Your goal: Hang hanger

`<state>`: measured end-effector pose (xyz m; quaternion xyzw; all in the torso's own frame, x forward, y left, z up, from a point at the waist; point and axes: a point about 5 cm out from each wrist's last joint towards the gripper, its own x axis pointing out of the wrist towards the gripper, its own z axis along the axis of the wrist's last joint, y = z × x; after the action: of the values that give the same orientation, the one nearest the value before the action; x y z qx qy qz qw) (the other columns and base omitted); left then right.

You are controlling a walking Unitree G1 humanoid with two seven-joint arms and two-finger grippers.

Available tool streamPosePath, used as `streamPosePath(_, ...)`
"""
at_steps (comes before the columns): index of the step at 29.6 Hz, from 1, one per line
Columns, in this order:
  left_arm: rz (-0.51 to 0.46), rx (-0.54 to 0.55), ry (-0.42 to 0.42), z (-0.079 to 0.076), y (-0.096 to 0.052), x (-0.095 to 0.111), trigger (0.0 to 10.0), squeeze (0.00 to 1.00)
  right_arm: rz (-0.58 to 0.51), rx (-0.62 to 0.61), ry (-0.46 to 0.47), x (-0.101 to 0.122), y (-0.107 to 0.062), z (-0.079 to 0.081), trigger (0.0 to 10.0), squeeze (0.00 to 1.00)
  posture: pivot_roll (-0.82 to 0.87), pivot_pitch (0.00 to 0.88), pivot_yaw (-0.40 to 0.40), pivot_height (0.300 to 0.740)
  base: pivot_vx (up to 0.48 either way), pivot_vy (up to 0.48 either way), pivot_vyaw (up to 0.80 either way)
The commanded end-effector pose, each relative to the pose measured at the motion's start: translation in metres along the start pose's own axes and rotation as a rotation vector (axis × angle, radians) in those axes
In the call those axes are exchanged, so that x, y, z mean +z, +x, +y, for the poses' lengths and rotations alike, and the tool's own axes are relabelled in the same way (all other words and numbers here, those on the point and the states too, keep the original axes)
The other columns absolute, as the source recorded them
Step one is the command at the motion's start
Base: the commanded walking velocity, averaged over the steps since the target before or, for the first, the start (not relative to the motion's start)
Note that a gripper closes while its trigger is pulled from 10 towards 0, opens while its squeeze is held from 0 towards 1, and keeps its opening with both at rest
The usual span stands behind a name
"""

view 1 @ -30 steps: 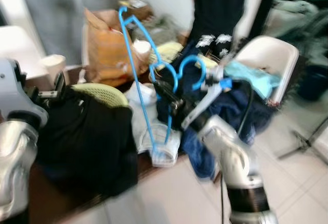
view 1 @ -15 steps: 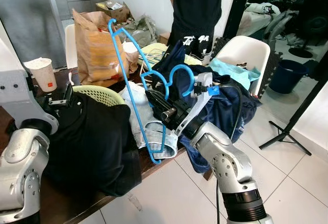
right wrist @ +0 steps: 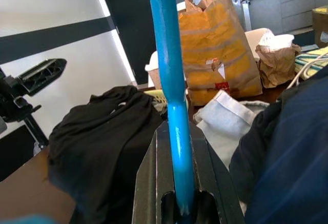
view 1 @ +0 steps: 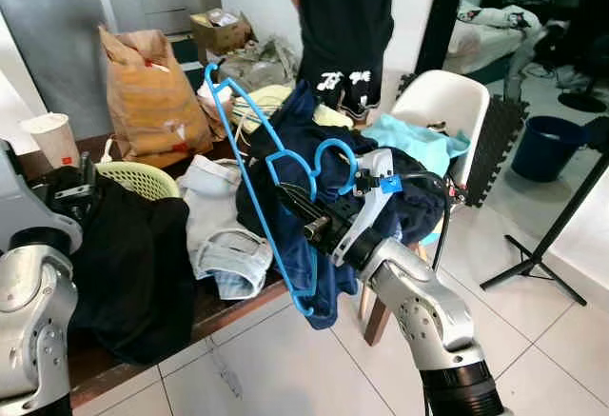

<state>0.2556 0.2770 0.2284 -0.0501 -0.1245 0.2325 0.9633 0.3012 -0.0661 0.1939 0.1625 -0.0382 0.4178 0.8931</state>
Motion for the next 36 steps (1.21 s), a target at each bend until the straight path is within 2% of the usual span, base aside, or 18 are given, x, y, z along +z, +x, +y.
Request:
streamPosePath(1, -0.003, 0.034, 0.027, 0.008, 0.002, 0.000, 10.0, 0.00, 0.007, 0.005, -0.006, -0.003, 0.001, 0.001, 10.0, 0.00, 0.05, 0.000, 0.000, 0.740, 0.000, 0.000, 0.00)
streamPosePath(4, 0.000, 0.088, 0.062, 0.022, 0.003, -0.001, 10.0, 0.00, 0.032, -0.005, -0.015, -0.010, 0.000, -0.001, 10.0, 0.00, 0.06, 0.000, -0.003, 0.740, 0.000, 0.000, 0.00)
streamPosePath(7, 0.038, 0.142, 0.091, 0.037, 0.002, -0.011, 10.0, 0.00, 0.052, -0.015, -0.023, -0.016, -0.001, -0.003, 10.0, 0.00, 0.05, 0.000, -0.003, 0.740, 0.000, 0.000, 0.00)
streamPosePath(9, 0.038, 0.142, 0.091, 0.037, 0.002, -0.011, 10.0, 0.00, 0.052, -0.015, -0.023, -0.016, -0.001, -0.003, 10.0, 0.00, 0.05, 0.000, -0.003, 0.740, 0.000, 0.000, 0.00)
streamPosePath(11, 0.076, 0.138, 0.079, 0.039, 0.001, -0.022, 10.0, 0.00, 0.055, -0.018, -0.026, -0.017, -0.001, -0.003, 10.0, 0.00, 0.05, 0.000, -0.005, 0.740, 0.000, 0.000, 0.00)
streamPosePath(19, 0.090, 0.089, 0.061, 0.030, 0.002, -0.027, 10.0, 0.00, 0.055, -0.020, -0.032, -0.017, -0.002, -0.004, 10.0, 0.00, 0.04, 0.000, -0.007, 0.740, 0.000, 0.000, 0.00)
streamPosePath(22, 0.060, 0.001, 0.054, 0.016, 0.002, -0.022, 10.0, 0.00, 0.043, -0.014, -0.035, -0.016, -0.002, -0.004, 10.0, 0.00, 0.04, 0.000, -0.009, 0.740, 0.000, 0.000, 0.00)
streamPosePath(26, 0.035, -0.038, 0.068, 0.010, 0.002, -0.017, 10.0, 0.00, 0.028, 0.002, -0.031, -0.014, -0.003, -0.003, 10.0, 0.00, 0.05, 0.000, -0.014, 0.740, 0.000, 0.000, 0.00)
streamPosePath(32, 0.003, -0.094, 0.099, -0.003, 0.001, -0.011, 10.0, 0.00, 0.003, 0.053, -0.029, -0.009, -0.002, 0.002, 10.0, 0.00, 0.06, 0.000, -0.013, 0.740, 0.000, 0.000, 0.80)
streamPosePath(36, 0.007, -0.131, 0.087, -0.015, 0.000, -0.011, 10.0, 0.00, -0.006, 0.093, -0.022, -0.009, -0.001, 0.007, 10.0, 0.00, 0.06, 0.000, -0.012, 0.740, 0.000, 0.000, 0.79)
